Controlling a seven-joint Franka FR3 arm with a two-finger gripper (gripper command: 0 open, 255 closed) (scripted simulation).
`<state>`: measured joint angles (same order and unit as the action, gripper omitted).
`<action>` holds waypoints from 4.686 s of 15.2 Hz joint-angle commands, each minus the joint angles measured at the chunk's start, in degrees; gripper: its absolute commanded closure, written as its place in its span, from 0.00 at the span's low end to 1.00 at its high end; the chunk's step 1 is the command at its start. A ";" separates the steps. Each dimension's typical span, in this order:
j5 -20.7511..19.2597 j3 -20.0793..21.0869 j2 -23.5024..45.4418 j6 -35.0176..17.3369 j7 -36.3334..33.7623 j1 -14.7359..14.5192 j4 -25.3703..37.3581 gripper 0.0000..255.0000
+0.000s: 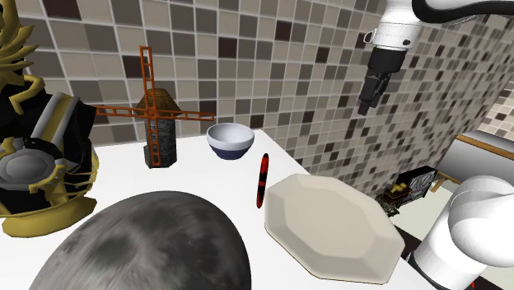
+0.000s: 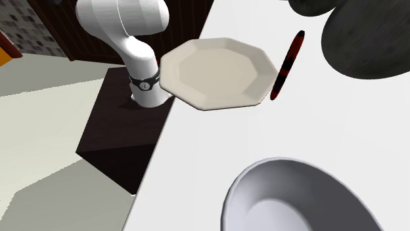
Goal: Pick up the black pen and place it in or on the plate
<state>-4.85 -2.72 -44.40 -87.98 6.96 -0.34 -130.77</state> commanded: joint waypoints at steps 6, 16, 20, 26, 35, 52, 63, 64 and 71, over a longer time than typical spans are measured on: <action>4.81 6.30 0.34 -0.65 -8.11 -1.66 -0.73 0.00; 13.13 18.92 6.56 -3.75 -24.21 -4.32 2.92 0.00; 15.23 24.01 10.96 -5.41 -30.68 -4.75 6.28 0.00; 16.12 31.88 19.54 -7.92 -40.82 -4.61 13.37 0.00; 15.22 36.99 25.49 -12.99 -47.00 -4.52 14.60 0.00; 15.34 37.23 25.52 -14.94 -46.95 -4.61 12.67 1.00; 14.80 36.62 25.87 -8.86 -47.23 -4.25 19.06 1.00; 14.72 36.57 25.98 -8.10 -47.29 -4.20 19.92 1.00; 13.98 36.40 27.18 -2.75 -47.84 -3.83 26.34 1.00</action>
<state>9.29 33.71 -17.52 -91.56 -40.83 -4.26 -105.49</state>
